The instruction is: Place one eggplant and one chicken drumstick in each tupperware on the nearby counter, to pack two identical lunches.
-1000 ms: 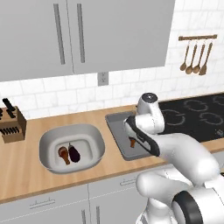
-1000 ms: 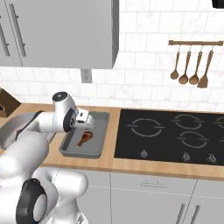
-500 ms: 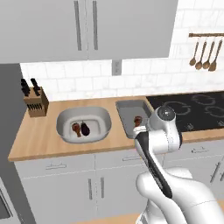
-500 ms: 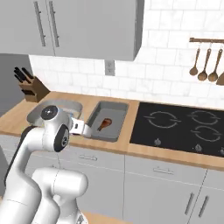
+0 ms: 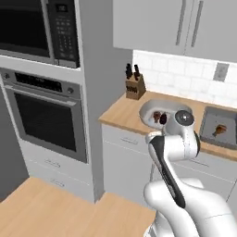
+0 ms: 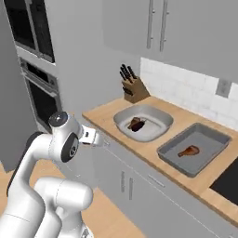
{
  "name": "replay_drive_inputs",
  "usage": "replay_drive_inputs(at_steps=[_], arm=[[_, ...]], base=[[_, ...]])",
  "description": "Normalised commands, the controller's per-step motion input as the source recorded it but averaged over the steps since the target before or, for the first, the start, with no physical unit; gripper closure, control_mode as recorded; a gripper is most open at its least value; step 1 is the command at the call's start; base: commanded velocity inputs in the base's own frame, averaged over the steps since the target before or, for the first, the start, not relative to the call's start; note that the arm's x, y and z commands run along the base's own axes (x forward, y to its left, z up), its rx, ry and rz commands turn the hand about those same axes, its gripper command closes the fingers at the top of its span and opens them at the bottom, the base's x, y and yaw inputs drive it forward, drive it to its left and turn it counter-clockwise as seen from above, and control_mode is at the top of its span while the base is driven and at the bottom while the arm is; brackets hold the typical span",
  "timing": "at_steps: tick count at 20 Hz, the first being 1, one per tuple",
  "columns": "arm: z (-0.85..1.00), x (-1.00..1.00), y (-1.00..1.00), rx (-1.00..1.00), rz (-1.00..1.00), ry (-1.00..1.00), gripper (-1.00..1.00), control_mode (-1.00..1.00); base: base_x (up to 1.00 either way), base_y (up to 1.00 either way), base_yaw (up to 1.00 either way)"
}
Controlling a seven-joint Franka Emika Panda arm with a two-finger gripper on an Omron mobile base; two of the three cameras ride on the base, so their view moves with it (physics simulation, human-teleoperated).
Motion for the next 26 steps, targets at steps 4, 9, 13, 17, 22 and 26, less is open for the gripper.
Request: replay_drive_inputs(at_steps=[4,9,13,17,22,26], arm=[[0.0,0.0,0.0,0.0,0.0,0.0,-1.0,1.0],[0.0,0.0,0.0,0.0,0.0,0.0,-1.0,1.0],[0.0,0.0,0.0,0.0,0.0,0.0,-1.0,1.0],[0.0,0.0,0.0,0.0,0.0,0.0,-1.0,1.0],[0.0,0.0,0.0,0.0,0.0,0.0,-1.0,1.0],[0.0,0.0,0.0,0.0,0.0,0.0,-1.0,1.0]], base=[[0.0,0.25,0.98],[0.0,0.33,0.96],[0.58,0.56,0.58],[1.0,0.05,0.22],[1.0,-0.46,0.3],[1.0,0.45,0.19]])
